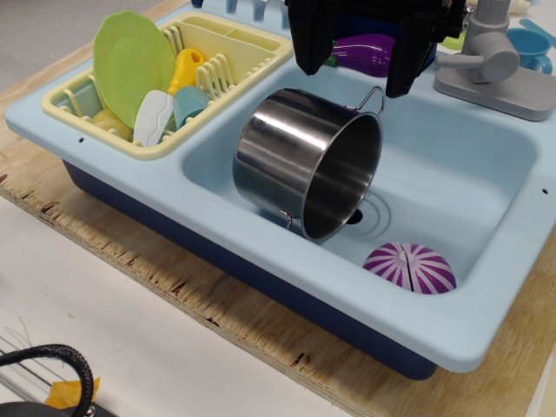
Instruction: Flip pot upright which is in sink
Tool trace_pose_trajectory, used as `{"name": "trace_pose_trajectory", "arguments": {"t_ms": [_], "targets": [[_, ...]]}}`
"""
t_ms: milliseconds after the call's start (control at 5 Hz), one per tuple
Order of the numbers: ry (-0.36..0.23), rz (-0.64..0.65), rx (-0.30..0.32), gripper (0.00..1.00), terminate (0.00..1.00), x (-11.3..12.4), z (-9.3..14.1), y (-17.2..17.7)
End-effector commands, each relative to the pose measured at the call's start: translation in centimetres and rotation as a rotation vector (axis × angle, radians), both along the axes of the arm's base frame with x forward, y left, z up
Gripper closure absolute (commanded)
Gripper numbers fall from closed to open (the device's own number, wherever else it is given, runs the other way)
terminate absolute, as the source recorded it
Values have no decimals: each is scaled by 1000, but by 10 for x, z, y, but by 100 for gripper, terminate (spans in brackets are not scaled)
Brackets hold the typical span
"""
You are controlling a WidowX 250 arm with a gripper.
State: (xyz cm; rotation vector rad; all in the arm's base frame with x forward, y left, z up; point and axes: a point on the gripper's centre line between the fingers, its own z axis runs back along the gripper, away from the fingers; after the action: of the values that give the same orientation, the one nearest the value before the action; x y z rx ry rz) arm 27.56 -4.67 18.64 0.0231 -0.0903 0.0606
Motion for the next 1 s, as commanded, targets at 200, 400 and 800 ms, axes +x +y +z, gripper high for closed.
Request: {"name": "trace_pose_trajectory", "arguments": {"t_ms": [200, 400, 800], "targets": [[33, 38, 101, 0, 0, -9, -8, -9], [74, 77, 230, 0, 0, -15, -9, -13], [154, 117, 411, 0, 0, -14, -21, -13]]}}
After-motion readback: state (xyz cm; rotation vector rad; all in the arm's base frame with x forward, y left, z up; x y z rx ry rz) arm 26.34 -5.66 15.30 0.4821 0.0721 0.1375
